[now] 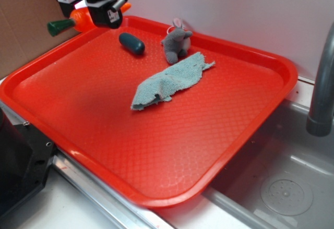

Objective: Grab the carrot.

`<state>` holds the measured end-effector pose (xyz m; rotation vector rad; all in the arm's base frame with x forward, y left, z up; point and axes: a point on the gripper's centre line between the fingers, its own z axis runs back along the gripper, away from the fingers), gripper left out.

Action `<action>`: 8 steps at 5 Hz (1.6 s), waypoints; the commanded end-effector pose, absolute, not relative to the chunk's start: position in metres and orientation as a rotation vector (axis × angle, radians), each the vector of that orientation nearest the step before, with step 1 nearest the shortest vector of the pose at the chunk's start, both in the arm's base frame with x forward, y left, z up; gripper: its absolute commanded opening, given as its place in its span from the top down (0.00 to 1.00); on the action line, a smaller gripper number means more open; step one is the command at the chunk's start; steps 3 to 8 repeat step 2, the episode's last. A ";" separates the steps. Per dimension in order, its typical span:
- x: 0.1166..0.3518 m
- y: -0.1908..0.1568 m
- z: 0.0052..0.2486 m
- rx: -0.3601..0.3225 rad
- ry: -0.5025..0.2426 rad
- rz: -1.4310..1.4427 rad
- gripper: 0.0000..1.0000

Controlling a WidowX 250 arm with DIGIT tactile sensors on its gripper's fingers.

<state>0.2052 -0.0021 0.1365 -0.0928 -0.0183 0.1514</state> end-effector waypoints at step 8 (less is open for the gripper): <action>0.196 -0.020 0.167 -0.097 -0.092 0.134 1.00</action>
